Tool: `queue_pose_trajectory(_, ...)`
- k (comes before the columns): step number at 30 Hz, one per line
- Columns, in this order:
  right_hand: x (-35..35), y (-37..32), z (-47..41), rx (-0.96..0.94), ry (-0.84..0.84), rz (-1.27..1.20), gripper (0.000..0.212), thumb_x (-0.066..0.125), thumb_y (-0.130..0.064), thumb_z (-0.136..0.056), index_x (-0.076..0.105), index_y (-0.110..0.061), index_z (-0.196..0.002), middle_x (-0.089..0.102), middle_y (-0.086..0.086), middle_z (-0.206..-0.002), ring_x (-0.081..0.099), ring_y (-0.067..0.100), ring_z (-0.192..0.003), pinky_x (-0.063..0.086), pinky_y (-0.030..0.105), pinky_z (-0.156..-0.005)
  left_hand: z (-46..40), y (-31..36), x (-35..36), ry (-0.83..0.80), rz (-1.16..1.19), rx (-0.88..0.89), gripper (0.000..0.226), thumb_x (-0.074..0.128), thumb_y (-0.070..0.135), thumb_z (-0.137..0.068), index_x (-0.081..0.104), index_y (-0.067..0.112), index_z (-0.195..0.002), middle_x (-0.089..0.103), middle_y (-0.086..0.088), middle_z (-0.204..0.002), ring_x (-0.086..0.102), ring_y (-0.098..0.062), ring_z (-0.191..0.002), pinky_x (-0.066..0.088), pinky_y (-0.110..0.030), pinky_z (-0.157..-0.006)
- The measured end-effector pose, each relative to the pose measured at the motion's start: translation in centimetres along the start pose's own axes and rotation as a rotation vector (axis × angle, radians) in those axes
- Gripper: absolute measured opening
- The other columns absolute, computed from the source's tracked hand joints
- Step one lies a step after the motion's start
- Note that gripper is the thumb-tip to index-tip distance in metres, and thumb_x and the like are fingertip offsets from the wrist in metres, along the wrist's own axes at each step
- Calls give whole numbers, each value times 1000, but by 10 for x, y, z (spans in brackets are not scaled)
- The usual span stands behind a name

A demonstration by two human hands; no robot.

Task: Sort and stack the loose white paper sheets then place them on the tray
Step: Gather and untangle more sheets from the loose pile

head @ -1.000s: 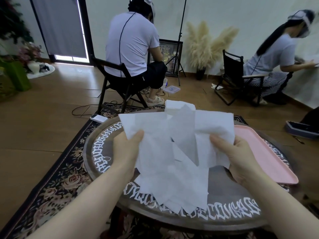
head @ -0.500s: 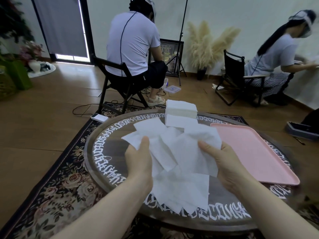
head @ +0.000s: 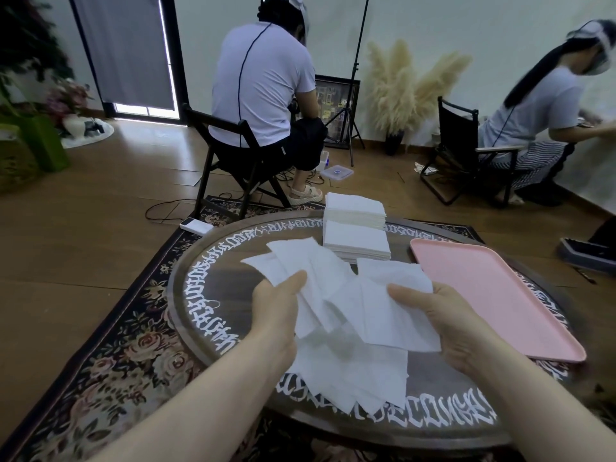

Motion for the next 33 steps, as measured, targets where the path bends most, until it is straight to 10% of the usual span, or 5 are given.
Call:
queue_pose_trajectory(26, 7, 0, 6, -42, -116, 51, 17, 67, -19, -89, 73, -6, -98, 77, 11, -92, 75, 24, -74, 58, 30, -54, -13, 19, -1, -53, -90, 221, 41, 75, -10, -76, 65, 14, -108, 75, 1, -97, 71, -15, -88, 57, -31, -70)
queue_pose_trajectory(30, -18, -17, 2, -269, 167, 75, 20, 68, -29, -89, 72, -11, -94, 78, 1, -86, 73, 26, -85, 58, 38, -71, -12, 31, 2, -74, -126, 312, 45, 74, -10, -77, 62, 11, -115, 74, 0, -103, 71, -17, -94, 58, -35, -81)
queue_pose_trajectory(33, -18, -37, 7, -458, 39, -156, 22, 70, -31, -78, 76, -15, -93, 77, 1, -100, 73, 21, -93, 59, 41, -80, -11, 33, 4, -102, -129, 323, 46, 75, -9, -76, 62, 12, -116, 74, 0, -102, 71, -18, -95, 58, -39, -84)
Point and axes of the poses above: each hand's wrist, its own z-axis away from the middle knuckle, its own x-axis out of the palm, y = z × x, the point moved 6 cm from there along -z, towards the middle knuckle
